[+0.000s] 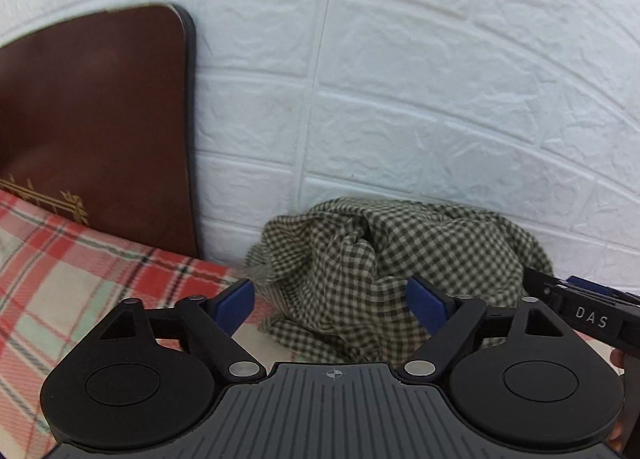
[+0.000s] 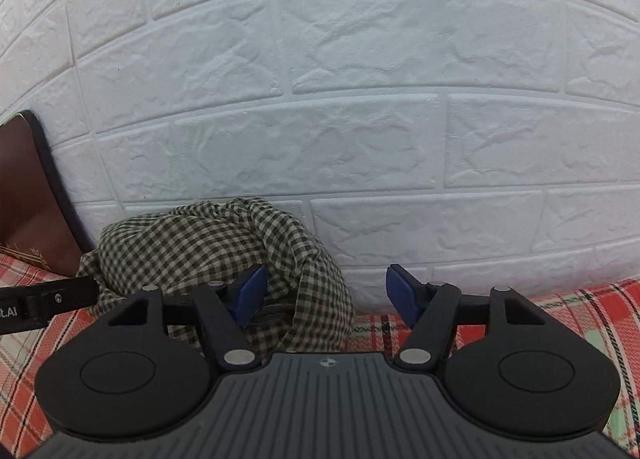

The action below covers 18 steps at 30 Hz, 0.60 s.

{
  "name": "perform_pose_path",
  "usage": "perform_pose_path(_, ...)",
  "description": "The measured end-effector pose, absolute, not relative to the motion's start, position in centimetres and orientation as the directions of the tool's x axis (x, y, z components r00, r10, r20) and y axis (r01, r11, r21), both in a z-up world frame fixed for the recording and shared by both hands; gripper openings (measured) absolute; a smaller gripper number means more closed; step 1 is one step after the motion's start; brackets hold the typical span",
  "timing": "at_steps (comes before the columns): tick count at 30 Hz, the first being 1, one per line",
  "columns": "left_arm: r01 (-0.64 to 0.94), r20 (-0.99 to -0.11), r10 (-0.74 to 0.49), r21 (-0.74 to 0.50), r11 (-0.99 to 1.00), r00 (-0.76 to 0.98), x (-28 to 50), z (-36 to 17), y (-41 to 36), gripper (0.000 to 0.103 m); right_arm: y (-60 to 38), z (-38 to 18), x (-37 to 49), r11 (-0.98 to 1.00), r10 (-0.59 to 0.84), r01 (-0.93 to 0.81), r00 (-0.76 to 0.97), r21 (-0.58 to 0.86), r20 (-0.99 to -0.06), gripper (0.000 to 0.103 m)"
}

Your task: Fold clothes

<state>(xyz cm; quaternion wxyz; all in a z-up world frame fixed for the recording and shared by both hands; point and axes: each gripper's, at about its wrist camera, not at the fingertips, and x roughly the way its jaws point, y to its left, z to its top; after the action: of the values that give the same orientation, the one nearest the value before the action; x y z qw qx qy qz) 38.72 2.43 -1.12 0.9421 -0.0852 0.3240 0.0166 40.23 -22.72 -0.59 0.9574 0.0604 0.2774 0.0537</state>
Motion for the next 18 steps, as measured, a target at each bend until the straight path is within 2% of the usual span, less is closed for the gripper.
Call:
perform_pose_path(1,-0.078,-0.627,-0.037,-0.155,0.985,0.778,39.3,-1.7,2.4,0.080,-22.6,-1.0,40.6,0.984,0.155,-0.086,0.837,0.153,-0.525,0.063)
perform_pose_path(3,-0.060,-0.652,-0.064,-0.166,0.984,0.755,40.4,-2.9,2.2,0.056,-22.6,-1.8,41.1,0.977,0.193,-0.109,0.827,0.185,-0.528,0.060)
perform_pose_path(4,-0.051,-0.664,-0.077,-0.171,0.984,0.744,40.9,-3.5,2.1,0.049,-22.7,-2.2,41.3,0.971,0.212,-0.116,0.822,0.210,-0.529,0.059)
perform_pose_path(5,-0.035,-0.661,-0.075,-0.151,0.988,0.747,40.8,-3.7,1.7,0.034,-23.0,-2.5,41.3,0.963,0.231,-0.116,0.818,0.243,-0.527,0.059)
perform_pose_path(6,-0.018,-0.658,-0.073,-0.131,0.991,0.750,40.6,-3.9,1.3,0.026,-23.4,-2.8,41.3,0.956,0.243,-0.110,0.814,0.271,-0.527,0.059)
perform_pose_path(8,0.014,-0.651,-0.069,-0.089,0.996,0.756,40.3,-4.4,0.6,0.018,-24.0,-3.3,41.1,0.942,0.266,-0.103,0.812,0.321,-0.520,0.059)
perform_pose_path(9,0.024,-0.646,-0.064,-0.070,0.997,0.760,40.0,-4.5,0.3,0.016,-24.3,-3.5,40.9,0.934,0.277,-0.104,0.813,0.341,-0.513,0.052)
perform_pose_path(10,0.033,-0.642,-0.058,-0.051,0.998,0.765,39.7,-4.6,-0.1,0.014,-24.3,-3.6,40.6,0.929,0.294,-0.117,0.808,0.350,-0.511,0.033)
perform_pose_path(12,0.029,-0.643,-0.054,-0.050,0.998,0.764,39.3,-4.1,-0.2,0.007,-23.9,-3.3,40.0,0.937,0.281,-0.116,0.809,0.329,-0.516,0.016)
perform_pose_path(13,0.024,-0.641,-0.054,-0.056,0.998,0.766,38.7,-3.5,0.1,0.007,-23.7,-2.9,39.6,0.940,0.276,-0.118,0.814,0.320,-0.511,0.012)
perform_pose_path(18,0.011,-0.594,-0.063,-0.090,0.996,0.802,34.2,0.3,2.1,0.004,-24.2,1.3,35.3,0.922,0.318,-0.171,0.846,0.347,-0.427,0.010)
